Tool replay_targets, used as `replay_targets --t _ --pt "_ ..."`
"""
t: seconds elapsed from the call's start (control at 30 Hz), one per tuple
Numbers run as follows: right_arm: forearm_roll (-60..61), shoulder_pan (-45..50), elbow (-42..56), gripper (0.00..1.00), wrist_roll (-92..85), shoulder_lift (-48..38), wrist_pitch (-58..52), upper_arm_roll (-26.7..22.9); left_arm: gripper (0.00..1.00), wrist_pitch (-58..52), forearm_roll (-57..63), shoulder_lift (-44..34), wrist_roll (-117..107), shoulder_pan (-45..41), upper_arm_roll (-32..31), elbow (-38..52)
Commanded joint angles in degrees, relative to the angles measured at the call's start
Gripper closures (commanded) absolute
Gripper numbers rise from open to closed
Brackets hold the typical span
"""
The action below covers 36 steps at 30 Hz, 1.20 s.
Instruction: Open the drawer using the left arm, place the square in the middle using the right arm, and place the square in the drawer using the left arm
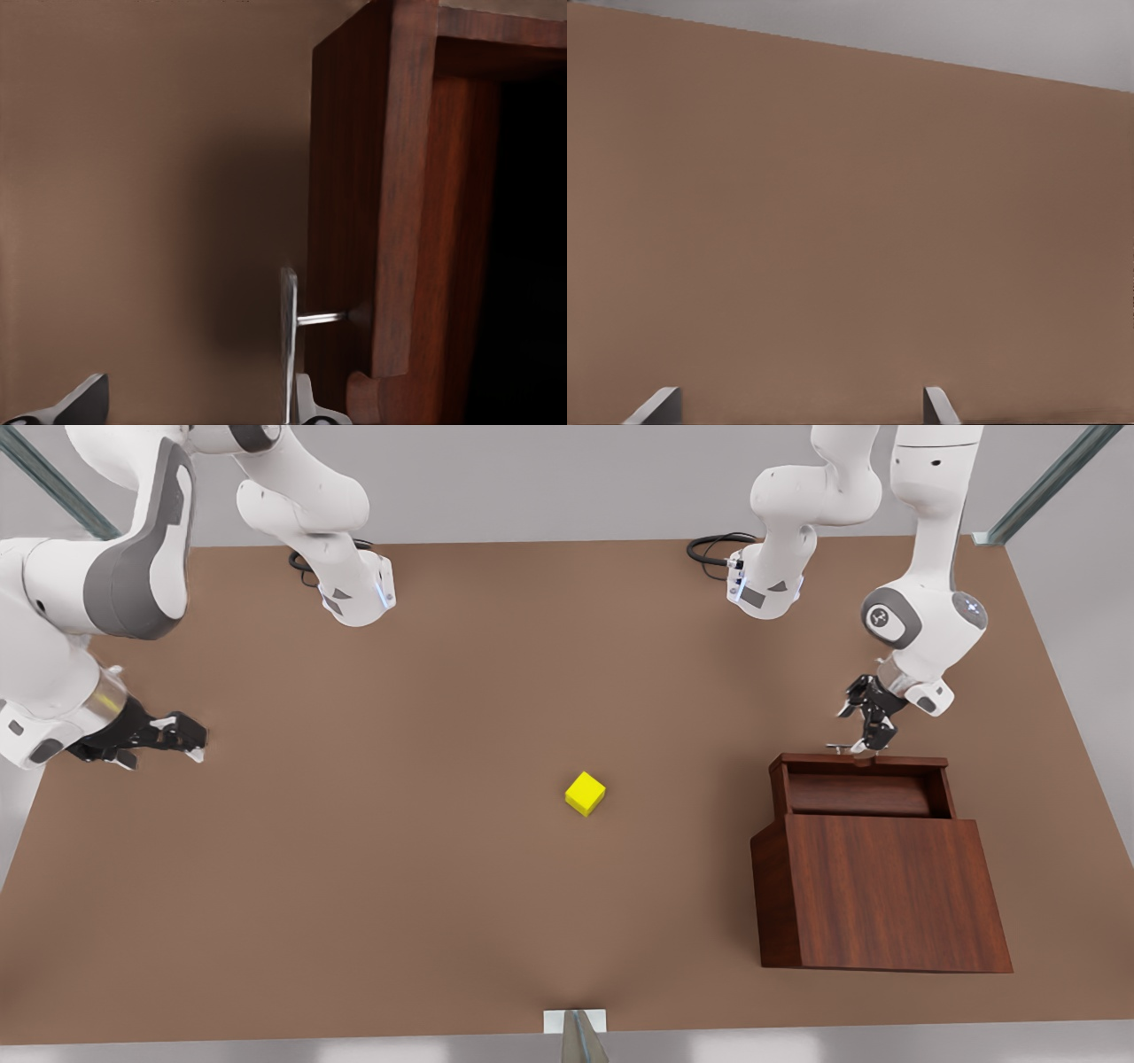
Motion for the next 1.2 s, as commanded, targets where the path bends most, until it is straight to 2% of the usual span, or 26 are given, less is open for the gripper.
replay_targets --t 0.0,0.17,0.3,0.37,0.43,0.47,0.53,0.63,0.67,0.77,0.87,0.97,1.17 --pt "0.6 1.1 0.3 0.00 0.4 0.2 -0.1 0.0 0.00 0.0 1.3 0.0 0.0 0.0 0.0 0.0" --pt "1.2 1.7 0.3 0.00 0.6 0.3 -1.4 0.5 0.00 -0.6 1.4 -1.0 0.0 -0.1 0.2 -0.2" --pt "1.2 1.1 0.5 0.00 0.5 0.1 -2.7 0.0 0.00 -1.8 2.4 -5.3 -0.3 -0.3 0.7 -1.9" --pt "1.2 1.5 0.5 0.00 0.5 0.3 -2.7 0.1 0.00 -7.9 13.5 -6.8 -0.4 -1.0 0.7 4.0" --pt "1.2 1.5 0.5 0.00 0.5 0.3 -2.7 0.1 0.00 -18.7 24.5 -3.3 2.1 -5.4 0.6 18.4" --pt "1.2 1.3 0.5 0.00 0.4 0.2 -2.7 0.1 0.00 -24.5 25.0 0.4 10.1 -8.3 0.3 26.5" --pt "1.1 1.6 0.5 0.00 0.3 0.0 -2.7 0.1 0.00 -32.4 24.9 6.3 30.3 -13.2 -0.5 36.9" --pt "1.2 1.5 0.5 0.00 0.3 0.0 -2.7 0.2 0.00 -35.9 24.6 17.7 34.9 -21.3 -1.0 49.9" --pt "1.2 1.6 0.5 0.00 0.3 0.1 -2.7 0.3 0.00 -38.1 24.5 22.1 34.9 -21.5 -4.8 55.9" --pt "1.2 1.6 0.5 0.00 0.3 0.1 -2.7 0.3 0.00 -42.1 24.9 28.5 42.7 -21.6 -14.2 62.5" --pt "1.2 1.7 0.5 0.00 0.4 -0.3 -3.4 0.4 0.00 -45.4 24.6 35.5 54.1 -22.7 -17.9 67.9" --pt "1.3 1.6 0.6 0.00 0.4 -0.3 -3.3 0.4 0.00 -38.4 25.2 39.2 56.2 -26.1 -18.5 68.0" --pt "1.2 1.6 0.6 0.00 0.4 -0.3 -3.2 0.3 0.00 -33.4 25.2 44.6 58.2 -33.3 -18.6 67.6"
